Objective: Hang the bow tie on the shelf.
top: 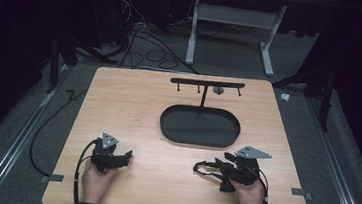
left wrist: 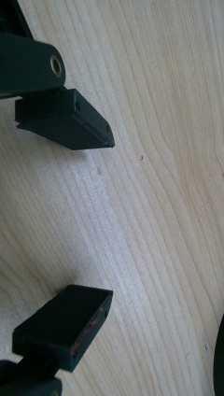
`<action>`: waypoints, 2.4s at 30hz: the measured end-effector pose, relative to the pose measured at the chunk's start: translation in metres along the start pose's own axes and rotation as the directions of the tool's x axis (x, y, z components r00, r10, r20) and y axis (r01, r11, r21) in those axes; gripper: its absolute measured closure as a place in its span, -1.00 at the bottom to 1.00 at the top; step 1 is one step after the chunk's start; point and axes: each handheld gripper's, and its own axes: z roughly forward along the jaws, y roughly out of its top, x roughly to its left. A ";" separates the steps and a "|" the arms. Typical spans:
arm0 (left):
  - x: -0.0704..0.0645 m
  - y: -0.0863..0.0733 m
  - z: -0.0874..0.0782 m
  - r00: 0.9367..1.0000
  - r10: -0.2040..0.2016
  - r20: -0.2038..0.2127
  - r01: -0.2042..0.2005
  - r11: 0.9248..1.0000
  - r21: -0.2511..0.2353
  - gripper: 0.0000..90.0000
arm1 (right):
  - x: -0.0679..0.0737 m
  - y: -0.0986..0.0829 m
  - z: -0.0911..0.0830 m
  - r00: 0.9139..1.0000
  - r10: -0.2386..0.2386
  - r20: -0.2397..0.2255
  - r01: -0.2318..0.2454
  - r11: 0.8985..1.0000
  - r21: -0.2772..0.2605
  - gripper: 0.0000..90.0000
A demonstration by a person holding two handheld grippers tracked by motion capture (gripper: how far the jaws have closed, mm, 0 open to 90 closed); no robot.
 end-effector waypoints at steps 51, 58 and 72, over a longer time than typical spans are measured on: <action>0.000 0.000 0.000 1.000 0.001 0.001 -0.001 1.000 0.000 -0.50 | 0.021 0.006 0.036 0.991 -0.126 -0.051 0.131 0.984 0.117 0.80; 0.000 0.000 0.000 1.000 0.001 0.001 -0.001 1.000 0.000 -0.50 | 0.010 0.019 0.009 0.994 -0.106 -0.011 0.107 0.993 0.045 0.80; 0.000 0.000 0.000 1.000 0.001 0.001 -0.001 1.000 0.000 -0.50 | -0.001 0.039 -0.018 0.992 -0.118 0.047 0.119 0.993 -0.024 0.80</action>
